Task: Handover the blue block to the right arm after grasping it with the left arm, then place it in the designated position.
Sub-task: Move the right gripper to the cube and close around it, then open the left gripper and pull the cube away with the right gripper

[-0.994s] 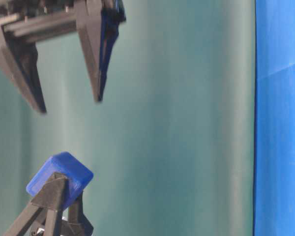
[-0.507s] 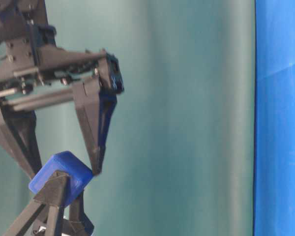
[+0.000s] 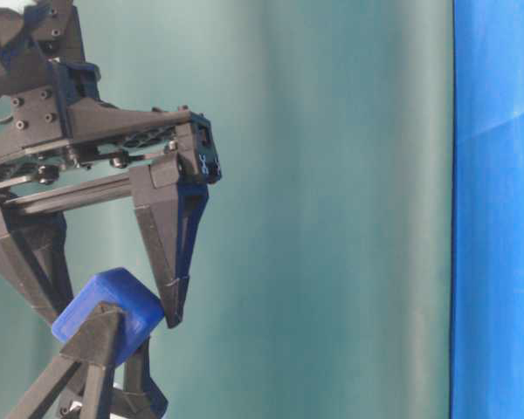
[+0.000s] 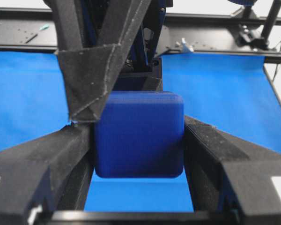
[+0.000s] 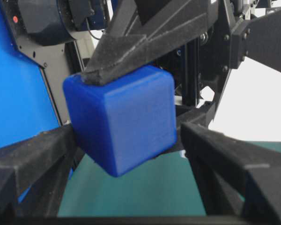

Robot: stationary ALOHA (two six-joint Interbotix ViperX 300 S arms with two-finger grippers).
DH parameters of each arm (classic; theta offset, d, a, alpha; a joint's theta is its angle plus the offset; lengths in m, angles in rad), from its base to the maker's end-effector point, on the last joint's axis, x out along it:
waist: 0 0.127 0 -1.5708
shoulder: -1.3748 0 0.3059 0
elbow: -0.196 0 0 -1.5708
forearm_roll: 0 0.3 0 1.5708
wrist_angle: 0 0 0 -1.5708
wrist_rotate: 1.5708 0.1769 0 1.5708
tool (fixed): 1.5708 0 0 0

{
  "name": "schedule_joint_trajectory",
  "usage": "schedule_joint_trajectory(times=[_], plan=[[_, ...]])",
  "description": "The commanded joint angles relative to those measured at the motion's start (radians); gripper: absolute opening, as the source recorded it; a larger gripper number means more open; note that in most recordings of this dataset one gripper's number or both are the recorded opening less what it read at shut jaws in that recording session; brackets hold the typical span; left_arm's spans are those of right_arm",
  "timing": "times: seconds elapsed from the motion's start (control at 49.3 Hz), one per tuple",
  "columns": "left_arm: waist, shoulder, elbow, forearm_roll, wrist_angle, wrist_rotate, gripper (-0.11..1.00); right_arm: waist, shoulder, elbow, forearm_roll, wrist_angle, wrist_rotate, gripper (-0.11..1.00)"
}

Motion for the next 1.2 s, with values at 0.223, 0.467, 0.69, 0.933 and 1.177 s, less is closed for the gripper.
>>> schedule_joint_trajectory(times=[0.223, 0.467, 0.69, 0.933, 1.177], plan=[[0.006, -0.005, -0.012, 0.0, -0.006, 0.0, 0.49, 0.017, -0.011, -0.032, -0.002, 0.032, 0.003, 0.54], [0.006, -0.005, -0.014, 0.0, -0.006, 0.0, 0.49, 0.017, -0.012, -0.034, 0.0, 0.067, 0.006, 0.54], [0.006, -0.005, -0.014, 0.0, -0.006, 0.0, 0.49, 0.017, -0.011, -0.032, 0.0, 0.071, 0.006, 0.54], [0.006, -0.005, -0.014, 0.0, -0.006, -0.002, 0.49, 0.017, -0.011, -0.034, 0.0, 0.074, 0.006, 0.54], [0.006, -0.005, -0.014, 0.0, -0.009, 0.0, 0.76, 0.017, -0.012, -0.032, 0.002, 0.091, 0.006, 0.54]])
